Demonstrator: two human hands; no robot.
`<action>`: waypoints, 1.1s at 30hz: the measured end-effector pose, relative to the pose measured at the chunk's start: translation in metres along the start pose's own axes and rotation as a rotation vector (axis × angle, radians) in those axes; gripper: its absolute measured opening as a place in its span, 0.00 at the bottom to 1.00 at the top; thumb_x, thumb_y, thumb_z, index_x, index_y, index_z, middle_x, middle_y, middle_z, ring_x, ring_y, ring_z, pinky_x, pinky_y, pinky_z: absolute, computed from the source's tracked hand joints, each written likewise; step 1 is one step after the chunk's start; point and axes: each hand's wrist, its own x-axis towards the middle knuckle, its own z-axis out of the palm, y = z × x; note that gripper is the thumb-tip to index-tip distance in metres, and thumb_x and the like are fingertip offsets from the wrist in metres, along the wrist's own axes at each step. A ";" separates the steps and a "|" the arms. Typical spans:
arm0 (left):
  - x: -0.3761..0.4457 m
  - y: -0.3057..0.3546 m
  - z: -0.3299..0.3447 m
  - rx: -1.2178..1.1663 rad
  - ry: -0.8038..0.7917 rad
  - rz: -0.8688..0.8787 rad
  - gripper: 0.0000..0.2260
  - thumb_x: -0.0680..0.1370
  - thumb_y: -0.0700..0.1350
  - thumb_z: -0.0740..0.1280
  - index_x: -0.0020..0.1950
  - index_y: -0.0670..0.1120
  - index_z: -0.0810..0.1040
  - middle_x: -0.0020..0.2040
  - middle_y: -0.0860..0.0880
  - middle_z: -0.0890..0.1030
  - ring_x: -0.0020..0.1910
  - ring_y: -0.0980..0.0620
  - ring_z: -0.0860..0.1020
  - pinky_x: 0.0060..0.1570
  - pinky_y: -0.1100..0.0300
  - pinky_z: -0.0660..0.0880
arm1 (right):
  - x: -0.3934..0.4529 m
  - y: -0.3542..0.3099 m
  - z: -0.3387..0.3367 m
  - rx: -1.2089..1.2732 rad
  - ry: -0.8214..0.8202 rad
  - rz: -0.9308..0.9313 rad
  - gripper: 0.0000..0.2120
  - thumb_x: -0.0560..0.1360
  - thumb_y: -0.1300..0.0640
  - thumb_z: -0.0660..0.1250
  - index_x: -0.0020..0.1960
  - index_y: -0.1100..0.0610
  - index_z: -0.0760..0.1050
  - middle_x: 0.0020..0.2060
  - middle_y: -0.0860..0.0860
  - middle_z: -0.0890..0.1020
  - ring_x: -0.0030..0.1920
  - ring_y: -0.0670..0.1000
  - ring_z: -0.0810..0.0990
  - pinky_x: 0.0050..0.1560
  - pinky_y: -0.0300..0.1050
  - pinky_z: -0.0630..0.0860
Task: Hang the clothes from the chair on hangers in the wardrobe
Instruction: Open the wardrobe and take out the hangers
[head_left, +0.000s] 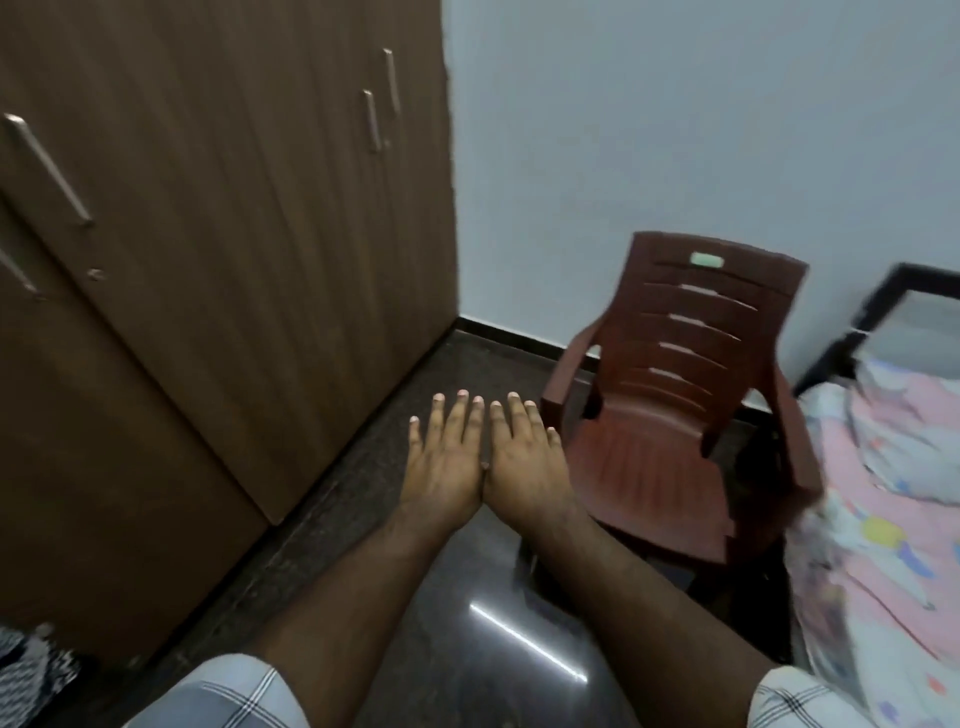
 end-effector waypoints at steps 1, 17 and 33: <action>0.009 -0.011 -0.005 0.012 0.014 -0.035 0.34 0.83 0.55 0.56 0.82 0.48 0.41 0.83 0.49 0.42 0.81 0.45 0.38 0.78 0.40 0.45 | 0.017 -0.008 0.000 0.001 0.003 -0.037 0.32 0.81 0.49 0.57 0.81 0.54 0.49 0.81 0.54 0.48 0.81 0.56 0.46 0.78 0.60 0.53; 0.081 -0.227 -0.056 0.072 0.159 -0.491 0.37 0.82 0.55 0.59 0.82 0.48 0.40 0.83 0.49 0.41 0.81 0.44 0.39 0.78 0.40 0.47 | 0.216 -0.194 0.039 0.080 -0.068 -0.509 0.35 0.79 0.52 0.61 0.81 0.54 0.48 0.81 0.54 0.48 0.81 0.55 0.46 0.78 0.58 0.54; 0.102 -0.459 -0.155 -0.225 0.618 -0.821 0.32 0.80 0.39 0.63 0.82 0.45 0.53 0.82 0.46 0.55 0.81 0.46 0.53 0.78 0.49 0.55 | 0.333 -0.439 0.052 0.513 -0.127 -0.794 0.29 0.79 0.58 0.61 0.78 0.61 0.60 0.75 0.57 0.67 0.77 0.53 0.63 0.76 0.45 0.60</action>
